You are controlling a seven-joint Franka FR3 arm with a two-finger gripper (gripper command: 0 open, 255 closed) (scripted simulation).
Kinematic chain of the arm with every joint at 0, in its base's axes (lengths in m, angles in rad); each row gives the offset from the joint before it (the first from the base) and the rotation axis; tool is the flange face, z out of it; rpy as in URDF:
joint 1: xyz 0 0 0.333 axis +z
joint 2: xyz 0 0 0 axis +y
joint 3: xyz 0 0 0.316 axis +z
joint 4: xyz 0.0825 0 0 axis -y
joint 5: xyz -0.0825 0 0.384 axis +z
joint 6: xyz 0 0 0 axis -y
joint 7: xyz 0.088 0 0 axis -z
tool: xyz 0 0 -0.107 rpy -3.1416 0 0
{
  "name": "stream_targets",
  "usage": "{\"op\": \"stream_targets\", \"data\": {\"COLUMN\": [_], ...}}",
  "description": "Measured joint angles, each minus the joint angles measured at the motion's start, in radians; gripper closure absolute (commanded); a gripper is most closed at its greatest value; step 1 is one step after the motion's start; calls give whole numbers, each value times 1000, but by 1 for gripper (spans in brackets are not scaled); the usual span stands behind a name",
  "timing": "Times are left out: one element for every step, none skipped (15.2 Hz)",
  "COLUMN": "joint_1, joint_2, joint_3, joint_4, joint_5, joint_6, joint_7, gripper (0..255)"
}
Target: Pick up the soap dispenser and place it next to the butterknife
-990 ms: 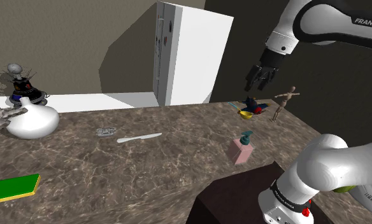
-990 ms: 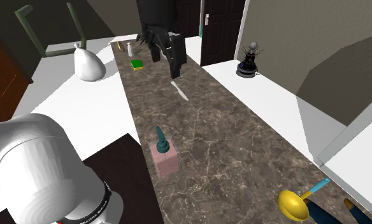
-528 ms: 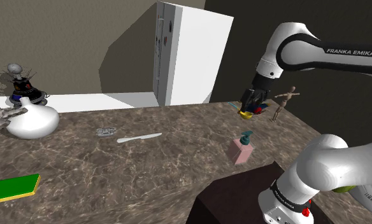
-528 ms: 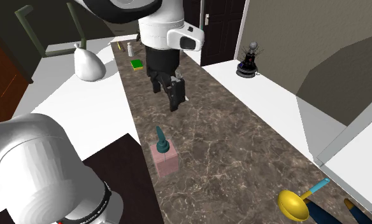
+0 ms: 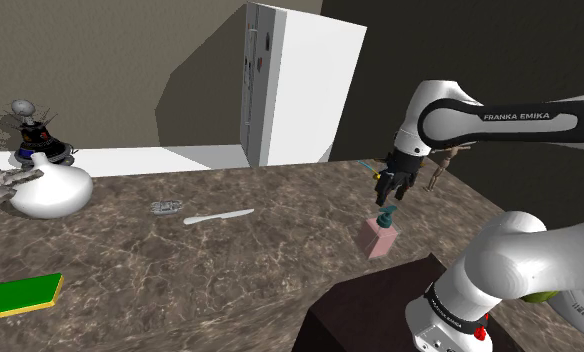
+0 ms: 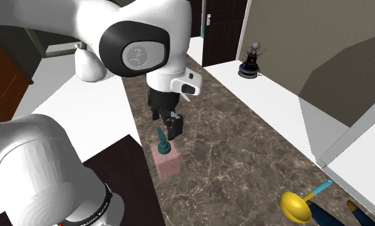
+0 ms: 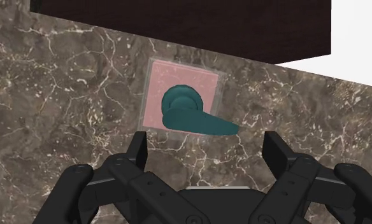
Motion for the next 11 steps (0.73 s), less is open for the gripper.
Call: {"op": "stream_targets", "data": {"joint_1": [-1, -1, 0, -2, 0, 0, 1, 1, 0, 0, 0], "joint_2": [5, 9, 14, 16, 20, 25, 31, 33, 33, 33, 33], "joint_3": [-2, -3, -3, -6, -5, -5, -6, -6, -6, -6, -6], "joint_4": [-14, -24, -37, -49, -58, -76, -83, -86, -88, -89, -89], "joint_5": [-1, -2, -1, -4, -2, -2, -2, -2, -3, -3, -3], "joint_6": [16, 31, 47, 60, 74, 96, 110, 115, 117, 118, 119], "joint_7": [-2, -3, -2, -5, -3, -3, -3, -3, -4, -4, -4], "gripper": [0, 0, 0, 0, 0, 0, 0, 0, 0, 0, 0]}}
